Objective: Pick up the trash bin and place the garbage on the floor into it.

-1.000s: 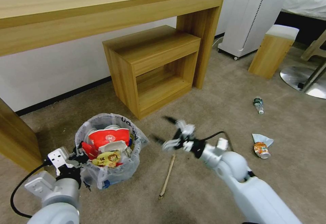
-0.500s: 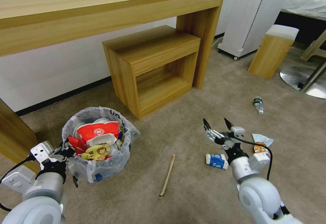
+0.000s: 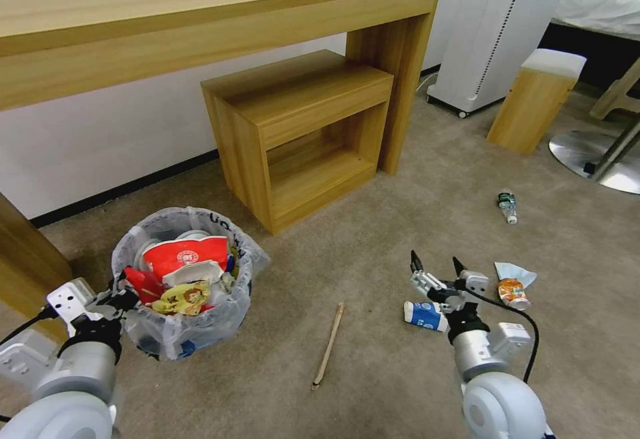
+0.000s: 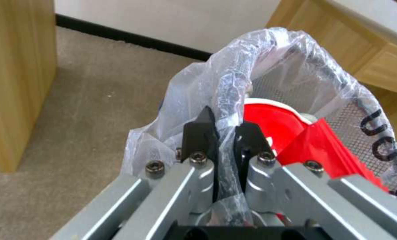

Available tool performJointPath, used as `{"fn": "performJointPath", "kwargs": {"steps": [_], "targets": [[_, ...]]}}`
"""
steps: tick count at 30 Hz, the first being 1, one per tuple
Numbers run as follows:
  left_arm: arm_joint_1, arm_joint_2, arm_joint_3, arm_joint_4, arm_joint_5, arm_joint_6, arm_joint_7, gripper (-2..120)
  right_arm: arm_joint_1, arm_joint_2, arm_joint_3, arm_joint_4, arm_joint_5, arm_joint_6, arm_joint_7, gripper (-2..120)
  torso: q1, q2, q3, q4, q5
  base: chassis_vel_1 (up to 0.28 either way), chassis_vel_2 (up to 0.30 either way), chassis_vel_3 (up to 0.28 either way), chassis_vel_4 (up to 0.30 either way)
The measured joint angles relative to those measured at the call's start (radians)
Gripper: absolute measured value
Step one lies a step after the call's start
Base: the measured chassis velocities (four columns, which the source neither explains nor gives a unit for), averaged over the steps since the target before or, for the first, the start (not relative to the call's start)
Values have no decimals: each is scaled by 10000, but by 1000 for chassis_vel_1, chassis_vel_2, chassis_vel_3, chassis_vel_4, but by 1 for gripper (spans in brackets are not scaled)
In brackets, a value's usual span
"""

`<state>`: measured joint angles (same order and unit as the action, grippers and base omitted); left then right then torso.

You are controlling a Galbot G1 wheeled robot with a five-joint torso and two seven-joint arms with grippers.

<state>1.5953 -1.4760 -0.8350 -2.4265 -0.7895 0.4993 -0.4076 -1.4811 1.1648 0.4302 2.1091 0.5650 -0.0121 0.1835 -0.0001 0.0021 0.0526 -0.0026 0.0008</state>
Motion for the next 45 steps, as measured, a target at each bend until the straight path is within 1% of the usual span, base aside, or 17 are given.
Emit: {"fn": "performJointPath", "kwargs": {"steps": [1,6,8,11,14,18,19,21,24,25,29,30,33,34,36,39,45], "targets": [[55,-31,12,-52,-27,-91,0,3,-193,243,63,73,0,20,77,100,0,0,0,0,-1,0,0,0,0],[113,15,-205,-192,-7,-169,-90,3,-441,708,190,156,-242,-242,259,100,0,0,0,1,-1,0,0,0,0],[166,61,-387,-194,-5,-101,-98,3,-366,911,227,-127,-660,-269,11,100,0,0,0,1,-3,0,0,0,0],[222,87,-543,-195,-38,-100,-93,3,-208,1069,126,-452,-797,-252,-172,100,0,0,0,1,-2,0,0,0,0],[329,129,-732,-195,-100,-100,-84,3,57,1270,-149,-818,-668,-597,-88,100,0,0,0,2,-2,0,0,0,0],[472,122,-756,-278,85,-101,-79,3,1022,1680,-1046,-1858,-248,-2111,957,100,1,-1,0,2,-2,0,0,0,0],[472,122,-756,-278,85,-101,-79,3,1022,1680,-1046,-1858,-248,-2111,957,100,1,-1,0,2,-2,0,0,0,0],[529,105,-728,-353,143,-101,-79,3,1336,1779,-1330,-2356,-29,-2507,1140,100,0,0,1,2,-3,0,0,0,0],[581,79,-732,-454,164,-115,-77,3,1940,2069,-1882,-3383,1131,-3416,1691,100,0,0,1,1,-3,0,0,0,0],[581,79,-732,-454,164,-115,-77,3,1940,2069,-1882,-3383,1131,-3416,1691,100,0,0,1,1,-3,0,0,0,0],[649,18,-691,-479,243,-142,-79,3,2555,2624,-2301,-4687,1734,-4056,2189,100,0,-1,1,1,-2,0,0,0,0],[649,18,-691,-479,243,-142,-79,3,2555,2624,-2301,-4687,1734,-4056,2189,100,0,-1,1,1,-2,0,0,0,0],[721,-45,-614,-494,360,-244,-70,3,3168,3202,-2510,-5865,2012,-4392,2123,100,0,-1,1,1,-3,0,0,0,0],[721,-45,-614,-494,360,-244,-70,3,3168,3202,-2510,-5865,2012,-4392,2123,100,0,-1,1,1,-3,0,0,0,0],[750,-52,-619,-494,384,-293,-61,3,3473,3697,-2568,-6501,1844,-4535,2121,100,0,-2,1,2,-2,0,0,0,0],[755,-41,-667,-494,377,-320,-59,3,3616,3896,-2599,-6771,1745,-4732,2189,100,0,-2,1,1,-2,0,0,0,0],[717,-41,-630,-446,411,-338,-56,3,3667,3746,-2589,-6759,1734,-5135,2509,100,0,-2,1,0,-1,0,0,0,0]]}}
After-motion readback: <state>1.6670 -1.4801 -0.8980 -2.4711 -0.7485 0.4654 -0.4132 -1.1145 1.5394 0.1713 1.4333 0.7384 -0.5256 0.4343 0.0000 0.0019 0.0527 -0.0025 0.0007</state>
